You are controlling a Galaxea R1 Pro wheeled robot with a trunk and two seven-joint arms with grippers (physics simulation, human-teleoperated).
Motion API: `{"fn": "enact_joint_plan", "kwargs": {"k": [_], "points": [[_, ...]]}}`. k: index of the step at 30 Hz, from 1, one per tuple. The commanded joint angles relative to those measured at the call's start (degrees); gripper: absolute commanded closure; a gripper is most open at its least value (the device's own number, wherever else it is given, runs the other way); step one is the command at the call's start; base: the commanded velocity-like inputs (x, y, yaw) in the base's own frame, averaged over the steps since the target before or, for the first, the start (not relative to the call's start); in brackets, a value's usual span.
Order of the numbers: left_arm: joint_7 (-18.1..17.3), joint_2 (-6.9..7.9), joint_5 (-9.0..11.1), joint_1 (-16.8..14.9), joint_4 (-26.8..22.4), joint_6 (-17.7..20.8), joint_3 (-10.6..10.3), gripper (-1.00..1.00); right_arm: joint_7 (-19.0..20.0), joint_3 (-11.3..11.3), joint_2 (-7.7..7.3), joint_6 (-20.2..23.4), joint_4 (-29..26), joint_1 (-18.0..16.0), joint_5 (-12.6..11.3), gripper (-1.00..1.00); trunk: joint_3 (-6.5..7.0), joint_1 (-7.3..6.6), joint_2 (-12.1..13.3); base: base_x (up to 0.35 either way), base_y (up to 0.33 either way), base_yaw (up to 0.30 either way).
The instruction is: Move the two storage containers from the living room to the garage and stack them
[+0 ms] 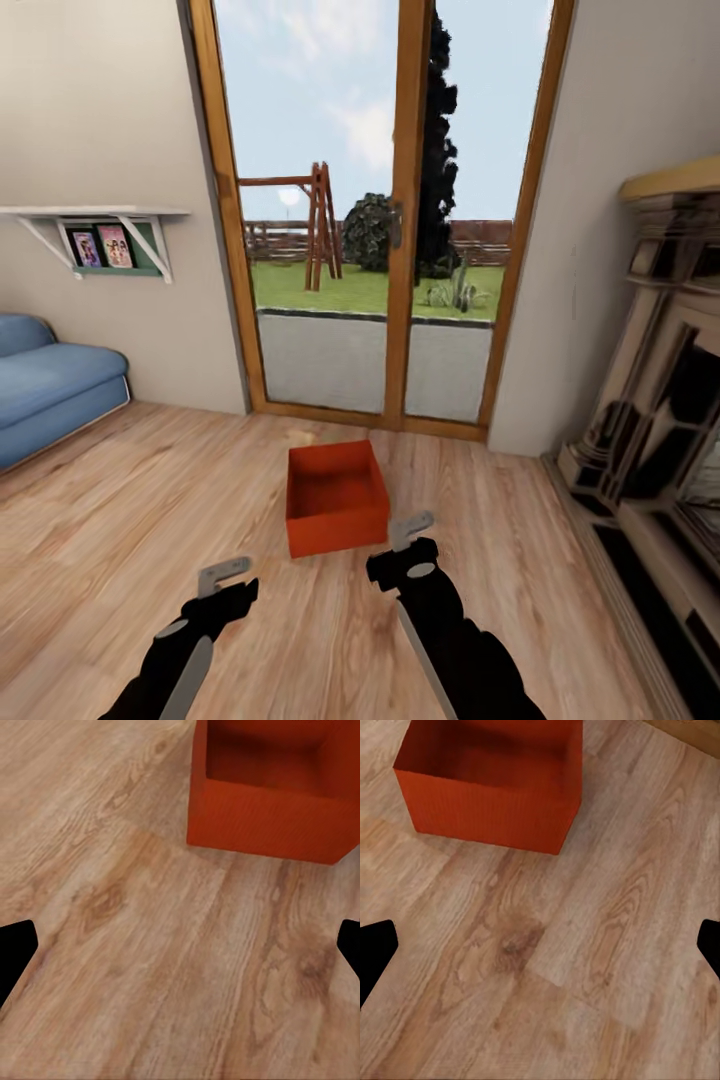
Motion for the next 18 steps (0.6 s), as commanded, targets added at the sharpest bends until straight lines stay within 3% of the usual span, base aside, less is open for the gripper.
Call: {"fn": "enact_joint_plan", "kwargs": {"k": [1,3,5,6,8,9,10,11,13,15,18], "points": [[0.0,-0.09,0.0,0.0,0.0,0.0,0.0,-1.00,0.0,-0.4,0.00,-0.2,0.1,0.0,0.0,-1.00,0.00,0.00,0.0,0.336,-0.116,0.288],[0.0,-0.40,0.0,0.0,-0.2,0.0,-0.1,-1.00,-0.1,-2.1,0.00,-0.5,0.1,0.0,-0.1,-1.00,0.00,0.00,0.0,0.330,-0.142,0.288],[0.1,-0.51,-0.2,0.0,-2.4,0.1,-0.4,-1.00,0.1,-5.7,0.00,-1.0,0.6,0.0,-0.3,-1.00,0.00,0.00,0.0,0.323,-0.166,0.288],[0.2,-0.33,-0.3,0.0,-6.4,0.8,-0.5,-1.00,0.3,-7.3,0.00,-3.1,1.3,0.0,-0.4,-1.00,0.00,0.00,0.0,0.320,-0.178,0.288],[0.2,-0.27,-0.3,0.0,-8.0,2.1,-0.6,-1.00,0.5,-7.8,0.00,-5.7,1.8,0.0,-0.4,-1.00,0.00,0.00,0.0,0.318,-0.183,0.288],[0.2,-0.49,-0.4,0.0,-9.0,5.5,-1.7,-1.00,2.6,-8.0,0.00,-8.6,2.1,0.0,-0.4,-1.00,0.00,0.00,0.0,0.306,-0.196,0.288],[0.2,-0.55,-0.4,0.0,-9.1,6.2,-2.2,-1.00,3.8,-8.1,0.00,-9.0,2.1,0.0,-0.5,-1.00,0.00,0.00,0.0,0.303,-0.198,0.288],[0.2,-0.63,-0.4,0.0,-9.3,7.3,-3.4,-1.00,6.6,-8.1,0.00,-9.7,2.2,0.0,-0.5,-1.00,0.00,0.00,0.0,0.299,-0.202,0.288],[0.3,-0.74,-0.5,0.0,-9.4,8.9,-5.8,-1.00,14.8,-8.2,-2.24,-10.4,2.2,0.0,-0.3,-1.00,0.00,0.00,0.0,0.296,-0.207,0.288],[0.3,-0.76,-0.5,0.0,-9.0,9.3,-6.3,-1.00,16.2,-8.3,-2.63,-10.6,2.3,0.0,-0.2,-1.00,0.00,0.00,0.0,0.293,-0.211,0.288],[0.3,-0.79,-0.5,0.0,-7.3,9.4,-6.5,-1.00,15.2,-8.3,-2.75,-10.7,2.7,0.0,-0.1,-1.00,0.00,0.00,0.0,0.290,-0.217,0.288]]}}
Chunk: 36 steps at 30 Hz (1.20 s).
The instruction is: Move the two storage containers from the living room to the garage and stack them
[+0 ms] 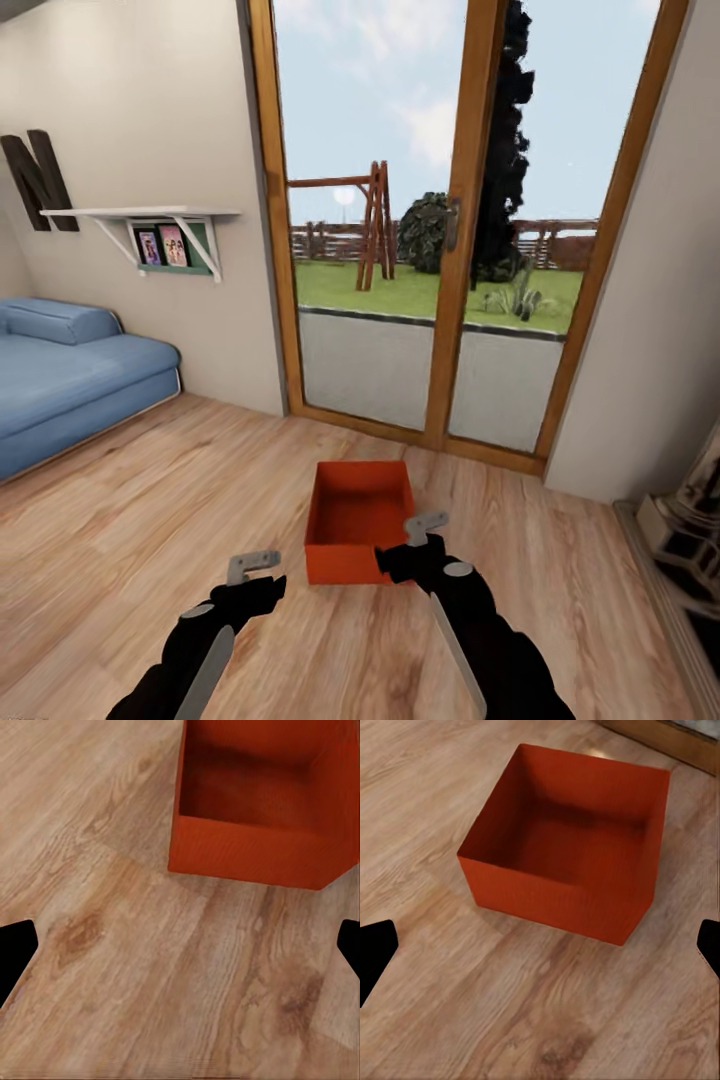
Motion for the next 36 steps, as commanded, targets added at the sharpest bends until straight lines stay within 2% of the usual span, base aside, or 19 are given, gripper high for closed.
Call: {"fn": "enact_joint_plan", "kwargs": {"k": [1,4,10,18,25,32,35,36], "points": [[0.0,-0.02,0.0,0.0,0.5,0.0,0.0,-1.00,-0.5,0.0,0.01,0.0,0.1,0.0,0.0,-1.00,0.00,0.00,0.0,0.289,-0.219,0.288],[0.1,-0.12,-0.1,-0.1,3.4,0.0,-0.1,-1.00,-3.1,0.0,0.04,0.0,2.4,0.0,-0.1,-1.00,0.00,0.00,0.0,0.287,-0.222,0.207],[0.1,-0.62,-0.1,0.0,4.7,0.0,-0.1,-1.00,-3.8,-0.1,0.08,-0.1,5.9,0.0,-0.2,-1.00,0.00,0.00,0.0,0.285,-0.224,0.049],[0.1,-0.97,-0.1,-0.1,5.5,-0.2,-0.1,-1.00,-3.6,0.0,0.22,-0.3,6.6,0.0,-0.4,-1.00,0.00,0.00,0.0,0.302,-0.165,0.004],[0.0,-0.96,0.0,-0.1,5.8,-0.3,-0.1,-1.00,-3.6,0.0,0.25,-2.0,7.0,0.0,-0.4,-1.00,0.00,0.00,0.0,0.336,-0.016,0.000],[-0.1,-0.97,0.0,-0.1,7.5,-0.3,-0.1,-1.00,-3.7,0.0,0.22,-1.9,7.3,0.0,-0.3,-1.00,0.00,0.00,0.0,0.338,-0.001,0.000],[-0.2,-1.47,0.0,-0.1,8.8,-0.2,-0.2,-1.00,-3.6,0.0,-0.03,-1.9,7.7,0.0,-0.3,-1.00,0.00,0.00,0.0,0.338,0.000,0.000],[-0.1,-2.35,0.0,-0.1,9.5,-0.2,-0.4,-1.00,-3.5,0.0,-0.12,-2.0,8.4,0.0,-0.3,-1.00,0.00,0.00,0.0,0.338,0.000,0.000]]}}
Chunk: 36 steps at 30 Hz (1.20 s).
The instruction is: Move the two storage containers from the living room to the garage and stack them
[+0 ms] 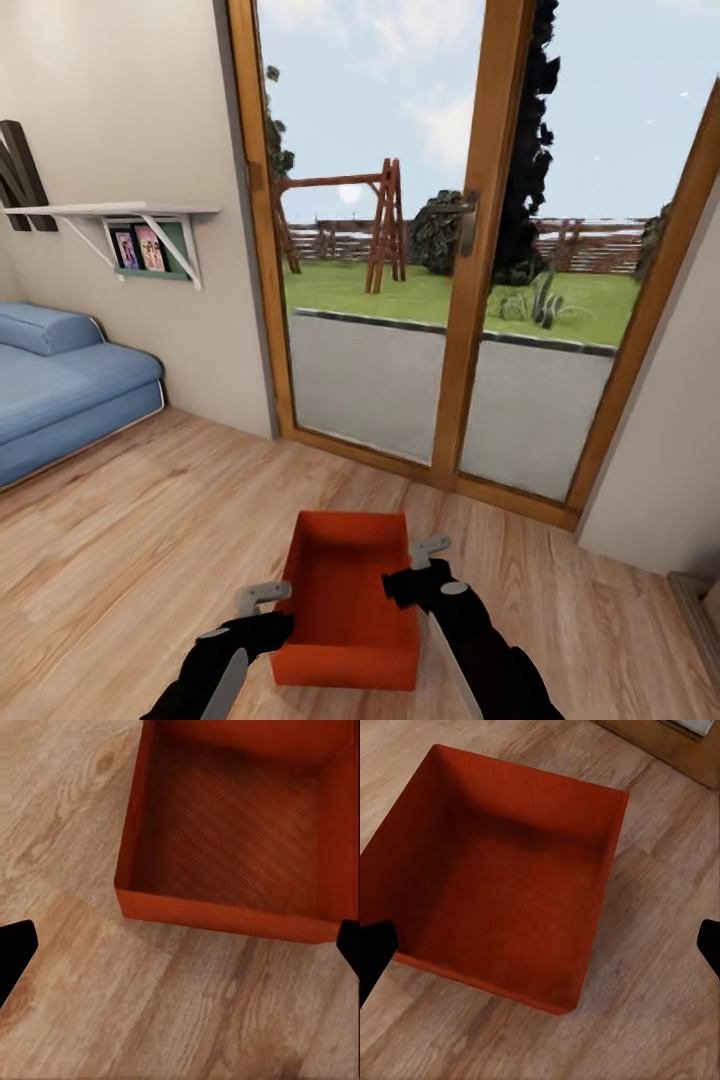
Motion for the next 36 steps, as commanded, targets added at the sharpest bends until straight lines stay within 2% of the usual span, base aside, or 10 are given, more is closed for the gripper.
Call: {"fn": "enact_joint_plan", "kwargs": {"k": [1,4,10,15,19,24,28,31,34,36], "points": [[0.0,-0.61,-0.1,0.0,0.3,0.0,-0.1,-1.00,0.1,0.0,0.00,-0.1,0.7,0.0,0.0,-1.00,0.00,0.00,0.0,0.338,0.000,0.000],[0.0,-1.68,-0.2,0.0,1.0,0.1,-0.4,-1.00,0.1,0.0,0.20,-0.2,3.0,0.0,0.0,-1.00,0.00,0.00,0.0,0.338,0.000,0.000],[0.0,-1.68,-0.2,0.0,1.5,0.1,-0.4,-1.00,0.0,0.0,0.40,0.0,3.7,0.0,-0.1,-1.00,0.00,0.00,0.0,0.338,0.000,-0.071],[0.0,-0.99,-0.3,0.0,1.9,0.0,-0.4,-1.00,0.1,-3.3,0.31,-0.1,9.1,0.0,-4.1,-1.00,0.00,0.00,0.0,0.310,0.000,-0.271],[0.1,-0.95,-0.3,0.0,1.7,-0.1,-0.3,-1.00,0.2,-5.6,0.22,-0.3,12.5,0.0,-5.9,-1.00,0.00,0.00,0.0,0.106,0.000,-0.199],[0.2,-0.94,-0.3,0.0,1.4,0.0,0.0,-1.00,0.3,-6.0,0.28,-0.4,13.4,0.0,-6.2,-1.00,0.00,0.00,0.0,0.017,0.000,-0.035],[0.2,0.72,-0.2,0.0,2.0,0.2,0.1,-1.00,0.3,-5.8,0.42,-0.4,13.6,0.0,-6.2,-1.00,0.00,0.00,0.0,0.003,0.000,-0.006],[0.2,2.52,0.0,0.0,2.2,0.3,2.4,-1.00,0.3,-5.3,0.49,-0.5,13.6,0.0,-6.2,-1.00,0.00,0.00,0.0,0.000,0.000,0.000],[0.0,3.18,0.3,0.0,3.8,0.3,10.2,-1.00,0.2,-4.9,0.51,-0.5,13.6,0.0,-6.1,-1.00,0.00,0.00,0.0,0.000,0.000,0.000],[-0.1,3.18,0.3,-0.1,4.9,0.3,11.9,-1.00,0.0,-4.8,0.52,-0.5,13.6,0.0,-6.0,-1.00,0.00,0.00,0.0,0.000,0.000,0.000]]}}
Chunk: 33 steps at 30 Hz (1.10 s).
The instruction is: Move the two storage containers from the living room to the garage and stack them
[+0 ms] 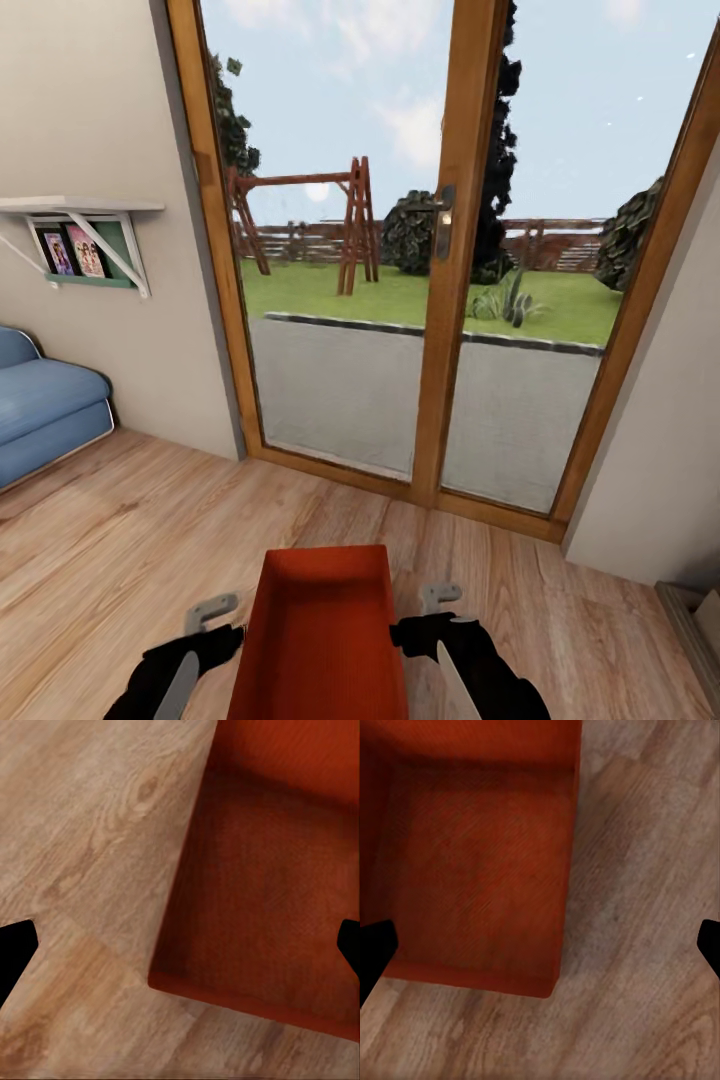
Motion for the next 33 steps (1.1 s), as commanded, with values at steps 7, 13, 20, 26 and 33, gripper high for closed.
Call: {"fn": "enact_joint_plan", "kwargs": {"k": [7,13,20,26,33], "points": [[-0.3,-0.80,-0.1,-0.5,1.9,0.5,0.8,-1.00,-1.9,0.0,0.86,0.2,-0.8,-0.2,0.2,-1.00,0.00,0.00,0.0,0.000,0.000,0.000],[-0.3,-2.12,-0.2,-4.7,10.5,1.0,-4.2,-1.00,-8.2,0.0,2.35,0.5,-0.4,-1.9,0.1,-1.00,0.00,0.00,0.0,0.000,0.000,0.000],[0.2,-3.82,-0.3,-5.7,10.5,0.8,-4.8,-1.00,-9.0,0.9,2.35,0.2,-0.1,-2.3,0.0,-1.00,0.00,0.00,0.0,0.000,0.000,0.000],[0.3,-4.23,-0.3,-5.8,9.2,0.7,-4.7,-1.00,-9.1,4.3,2.35,0.1,-0.2,-2.3,0.0,-1.00,0.00,0.00,0.0,0.000,0.000,0.000],[0.3,-3.93,-0.3,-5.8,5.4,1.0,-4.6,-1.00,-9.1,5.0,2.35,0.1,-0.6,-2.3,0.0,-1.00,-1.26,1.54,-2.8,0.000,0.000,0.000]]}}
